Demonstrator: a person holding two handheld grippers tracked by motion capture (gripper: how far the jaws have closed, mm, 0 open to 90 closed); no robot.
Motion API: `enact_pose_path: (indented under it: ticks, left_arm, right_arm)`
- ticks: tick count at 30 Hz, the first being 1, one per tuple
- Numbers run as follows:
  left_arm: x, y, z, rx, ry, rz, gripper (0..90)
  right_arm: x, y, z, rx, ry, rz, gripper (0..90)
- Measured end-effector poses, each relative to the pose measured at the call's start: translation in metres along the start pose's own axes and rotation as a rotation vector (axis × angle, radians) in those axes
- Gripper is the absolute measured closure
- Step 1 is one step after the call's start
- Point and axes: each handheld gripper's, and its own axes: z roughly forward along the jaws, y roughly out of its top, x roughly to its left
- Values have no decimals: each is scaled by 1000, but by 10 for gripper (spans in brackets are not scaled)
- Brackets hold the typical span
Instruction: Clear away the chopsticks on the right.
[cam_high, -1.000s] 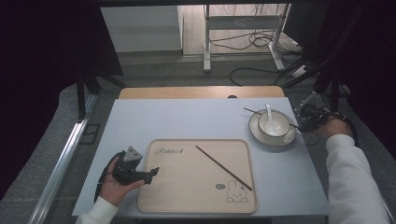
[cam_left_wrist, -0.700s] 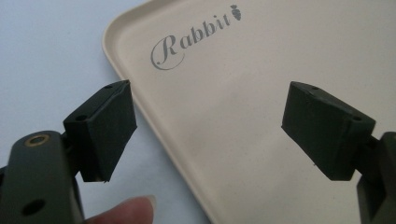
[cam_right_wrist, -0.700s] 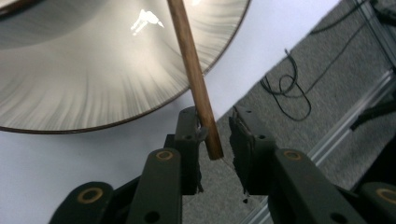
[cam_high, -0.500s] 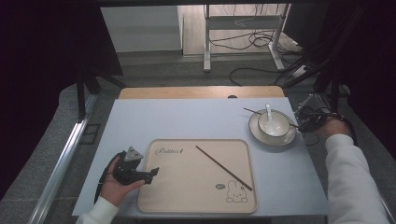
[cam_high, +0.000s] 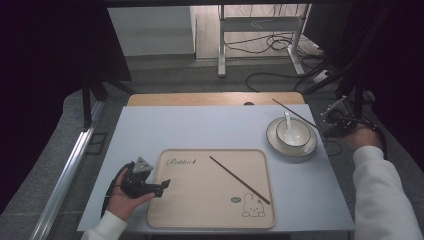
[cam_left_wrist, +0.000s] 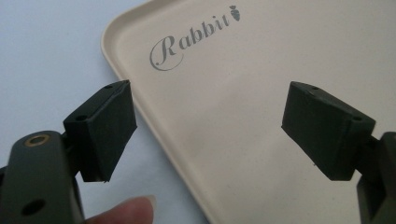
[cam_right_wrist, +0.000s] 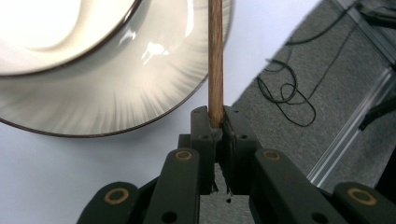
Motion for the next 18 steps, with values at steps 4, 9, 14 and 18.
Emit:
enact_pose_path:
  ticks: [4, 9, 14, 18]
  left_arm:
    - [0, 0, -1, -10, -5, 4, 180]
    - [1, 1, -1, -13, -15, 11, 180]
    - [-1, 3, -1, -16, -20, 25, 180]
    - [-2, 3, -2, -25, -20, 18, 180]
  right_arm:
    - [2, -4, -26, -72, -5, 60, 841]
    - [19, -7, -68, -201, 9, 108, 841]
    - [74, -5, -102, -255, 33, 111, 840]
    - [129, -5, -107, -274, 102, 60, 840]
